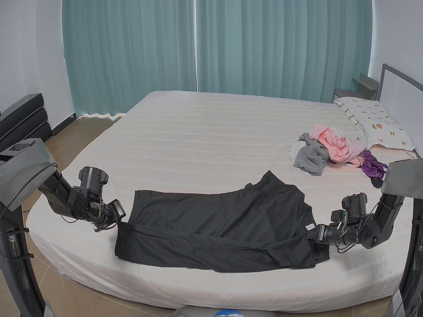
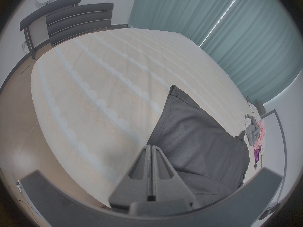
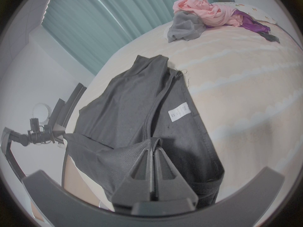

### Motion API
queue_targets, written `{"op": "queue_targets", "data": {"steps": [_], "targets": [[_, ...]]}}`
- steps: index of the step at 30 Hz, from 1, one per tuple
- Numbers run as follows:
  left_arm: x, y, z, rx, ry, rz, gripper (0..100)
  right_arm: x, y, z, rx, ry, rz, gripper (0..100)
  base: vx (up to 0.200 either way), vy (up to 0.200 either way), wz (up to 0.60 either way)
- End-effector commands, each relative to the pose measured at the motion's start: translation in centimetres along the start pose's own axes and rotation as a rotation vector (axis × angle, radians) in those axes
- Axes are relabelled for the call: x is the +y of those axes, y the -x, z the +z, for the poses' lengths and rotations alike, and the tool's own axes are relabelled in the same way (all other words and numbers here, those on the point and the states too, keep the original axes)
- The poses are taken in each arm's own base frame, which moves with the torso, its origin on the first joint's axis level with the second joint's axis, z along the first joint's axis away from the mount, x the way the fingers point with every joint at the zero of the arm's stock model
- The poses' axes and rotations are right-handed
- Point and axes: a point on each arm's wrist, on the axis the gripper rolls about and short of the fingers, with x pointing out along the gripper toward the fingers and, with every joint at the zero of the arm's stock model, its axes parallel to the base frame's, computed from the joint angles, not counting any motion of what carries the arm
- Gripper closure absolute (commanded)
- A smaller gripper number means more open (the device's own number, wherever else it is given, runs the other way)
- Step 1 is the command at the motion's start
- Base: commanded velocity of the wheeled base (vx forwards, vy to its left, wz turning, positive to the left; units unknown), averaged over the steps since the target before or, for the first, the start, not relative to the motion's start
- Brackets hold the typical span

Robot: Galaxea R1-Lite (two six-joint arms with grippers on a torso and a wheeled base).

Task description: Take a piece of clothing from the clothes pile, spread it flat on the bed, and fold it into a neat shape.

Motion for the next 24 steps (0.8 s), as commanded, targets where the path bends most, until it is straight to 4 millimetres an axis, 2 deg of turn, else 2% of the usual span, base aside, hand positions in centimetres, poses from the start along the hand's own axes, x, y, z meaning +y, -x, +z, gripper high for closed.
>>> {"op": "queue_targets", "data": {"steps": [1,17,24], "targets": [[-0.2,0.7,0.2,-0.011,0.001,-0.007,100,0.4,2.1,1.4,-0.069,-0.035,0.022,100,0.000,0.000,0.00],[0.3,2.7,-0.6,-0.005,-0.003,-0.005,100,0.3,7.0,1.5,-0.139,-0.065,0.037,100,0.000,0.000,0.00],[0.7,4.2,-0.9,-0.012,0.002,-0.005,100,1.0,9.2,0.8,-0.146,-0.057,0.079,100,0.000,0.000,0.00]]}}
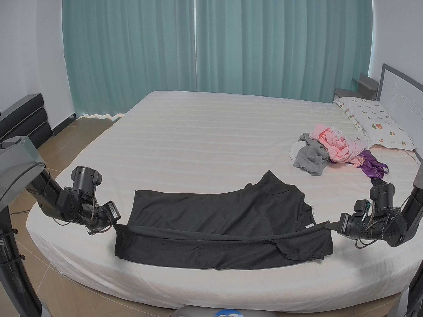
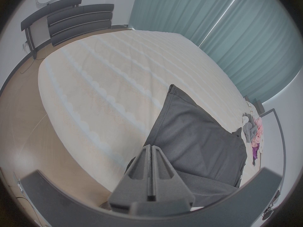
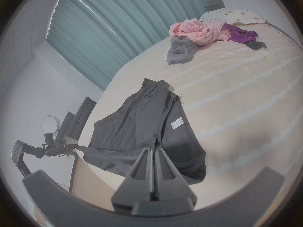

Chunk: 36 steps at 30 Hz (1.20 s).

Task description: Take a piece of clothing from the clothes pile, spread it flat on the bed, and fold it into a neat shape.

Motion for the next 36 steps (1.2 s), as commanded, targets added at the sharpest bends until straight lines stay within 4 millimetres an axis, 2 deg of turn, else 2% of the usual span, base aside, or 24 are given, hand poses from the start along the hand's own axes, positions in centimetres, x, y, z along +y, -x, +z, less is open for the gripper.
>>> {"op": "queue_targets", "data": {"steps": [1,8,15,23,29,36], "targets": [[0.2,1.2,0.0,-0.015,0.004,-0.006,100,0.7,1.5,0.1,-0.029,0.014,0.020,100,0.000,0.000,0.00],[0.8,3.2,-0.2,-0.035,0.015,-0.011,100,1.1,2.6,-0.7,-0.020,0.024,0.028,100,0.000,0.000,0.00],[1.5,4.3,-0.3,-0.048,0.028,-0.006,100,1.4,3.7,-1.2,-0.023,0.028,0.042,100,0.000,0.000,0.00],[2.2,5.7,-1.5,-0.036,0.025,-0.001,100,1.9,4.5,-1.3,-0.035,0.036,0.075,100,0.000,0.000,0.00],[2.4,5.7,-2.0,-0.021,0.025,0.004,100,1.8,4.6,-1.1,-0.040,0.029,0.071,100,0.000,0.000,0.00],[1.8,5.4,-1.0,-0.050,0.038,-0.017,100,1.3,4.3,-1.0,-0.039,0.012,0.052,100,0.000,0.000,0.00]]}}
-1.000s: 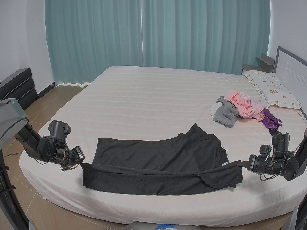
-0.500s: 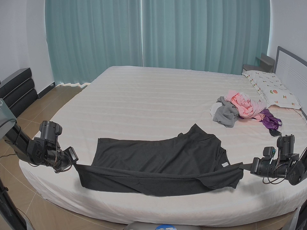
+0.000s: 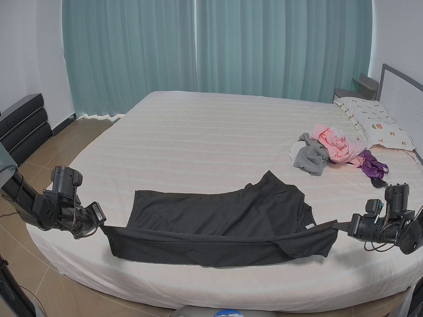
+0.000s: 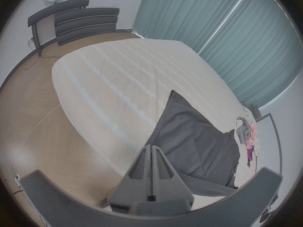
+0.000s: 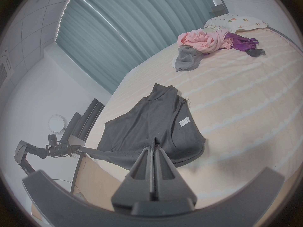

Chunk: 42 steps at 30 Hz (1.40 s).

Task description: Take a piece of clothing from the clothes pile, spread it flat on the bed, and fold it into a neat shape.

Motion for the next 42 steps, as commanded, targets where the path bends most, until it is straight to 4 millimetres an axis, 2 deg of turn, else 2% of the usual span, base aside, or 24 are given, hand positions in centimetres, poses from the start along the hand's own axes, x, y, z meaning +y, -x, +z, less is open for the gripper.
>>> {"op": "queue_targets", "data": {"steps": [1,9,15,29,40,42], "targets": [[-0.1,-0.3,0.3,-0.003,0.004,-0.001,100,-0.4,-0.3,0.0,0.006,-0.011,-0.012,100,0.000,0.000,0.00],[-0.2,-2.1,0.6,0.010,0.006,0.016,100,-1.2,-1.8,0.5,0.022,-0.024,-0.026,100,0.000,0.000,0.00],[-0.5,-3.7,1.0,0.025,0.003,0.024,100,-1.8,-3.7,0.8,0.044,-0.027,-0.029,100,0.000,0.000,0.00],[-0.8,-9.3,1.2,0.075,-0.004,0.057,100,-3.9,-9.2,1.4,0.084,-0.037,-0.074,100,0.000,0.000,0.00],[-1.2,-11.4,0.5,0.089,-0.027,0.080,100,-4.3,-10.9,1.6,0.085,-0.028,-0.078,100,0.000,0.000,0.00],[-1.3,-12.3,0.7,0.074,-0.029,0.100,100,-4.4,-11.3,1.4,0.090,-0.026,-0.088,100,0.000,0.000,0.00]]}}
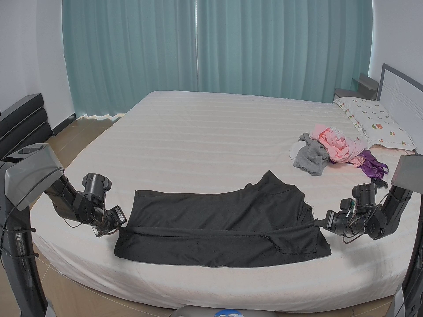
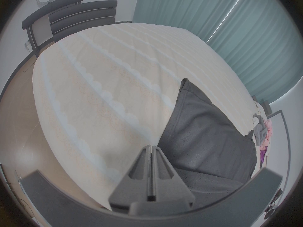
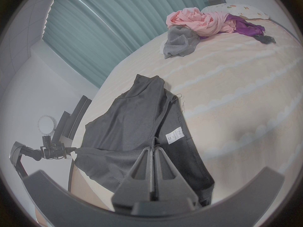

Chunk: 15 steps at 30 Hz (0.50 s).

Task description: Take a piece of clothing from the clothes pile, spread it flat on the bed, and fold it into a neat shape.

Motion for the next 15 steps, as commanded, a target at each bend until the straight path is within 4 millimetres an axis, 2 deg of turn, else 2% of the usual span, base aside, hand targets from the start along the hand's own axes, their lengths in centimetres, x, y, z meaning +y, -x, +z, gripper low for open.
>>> {"op": "queue_targets", "data": {"steps": [1,15], "targets": [[0.01,-1.77,-0.19,0.004,-0.004,0.032,100,-0.22,-1.04,-0.39,0.017,0.000,-0.014,100,0.000,0.000,0.00],[0.01,-1.78,-0.53,0.036,-0.029,0.064,100,0.10,-1.61,-0.61,0.022,0.013,-0.021,100,0.000,0.000,0.00]]}}
